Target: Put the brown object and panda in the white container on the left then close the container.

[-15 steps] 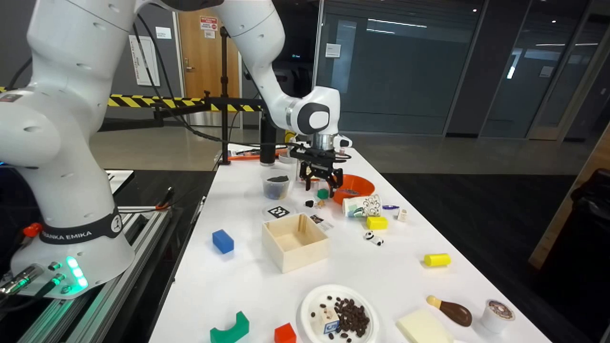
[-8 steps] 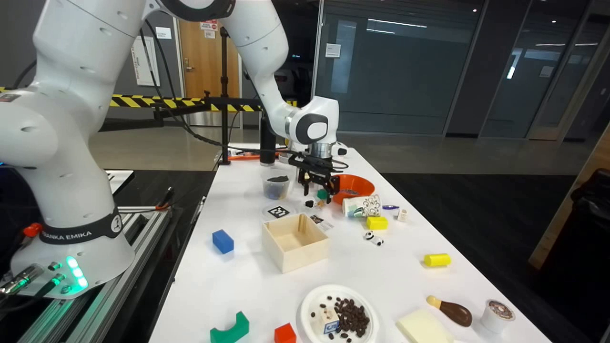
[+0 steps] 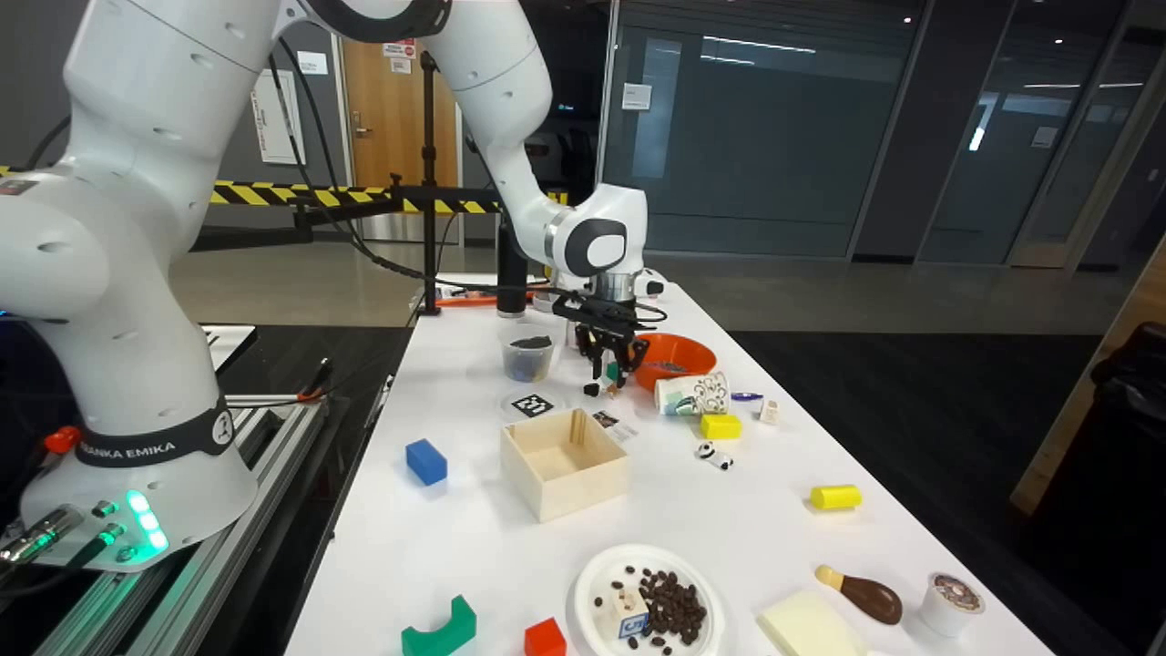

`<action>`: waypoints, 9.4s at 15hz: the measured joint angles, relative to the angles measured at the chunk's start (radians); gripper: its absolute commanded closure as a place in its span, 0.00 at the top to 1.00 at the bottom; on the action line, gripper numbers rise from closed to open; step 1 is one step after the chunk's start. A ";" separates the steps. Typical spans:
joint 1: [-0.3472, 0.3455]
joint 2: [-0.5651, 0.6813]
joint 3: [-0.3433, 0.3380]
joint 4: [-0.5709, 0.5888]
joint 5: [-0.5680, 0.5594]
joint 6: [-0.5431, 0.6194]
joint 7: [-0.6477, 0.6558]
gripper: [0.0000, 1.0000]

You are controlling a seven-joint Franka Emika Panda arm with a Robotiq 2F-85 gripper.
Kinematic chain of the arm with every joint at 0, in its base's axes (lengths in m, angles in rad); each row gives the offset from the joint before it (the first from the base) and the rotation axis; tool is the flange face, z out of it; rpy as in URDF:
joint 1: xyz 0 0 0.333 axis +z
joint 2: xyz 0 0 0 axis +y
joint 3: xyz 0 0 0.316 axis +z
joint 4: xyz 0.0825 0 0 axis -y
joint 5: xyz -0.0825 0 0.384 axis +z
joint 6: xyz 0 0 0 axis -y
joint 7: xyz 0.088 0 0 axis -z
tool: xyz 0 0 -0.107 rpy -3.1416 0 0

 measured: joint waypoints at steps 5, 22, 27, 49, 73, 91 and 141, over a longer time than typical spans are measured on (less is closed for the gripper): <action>-0.006 0.004 0.003 0.000 0.000 0.015 -0.007 0.56; -0.037 0.030 0.036 0.009 0.003 0.067 -0.052 0.03; -0.066 -0.046 0.084 -0.032 0.040 0.054 -0.094 0.03; -0.269 -0.056 0.456 -0.096 0.615 0.286 -0.516 0.03; -0.104 -0.277 0.010 -0.201 0.220 0.440 -0.086 1.00; 0.059 -0.189 -0.262 -0.125 0.202 0.187 0.573 1.00; 0.099 0.076 -0.434 0.129 0.307 0.108 1.031 0.72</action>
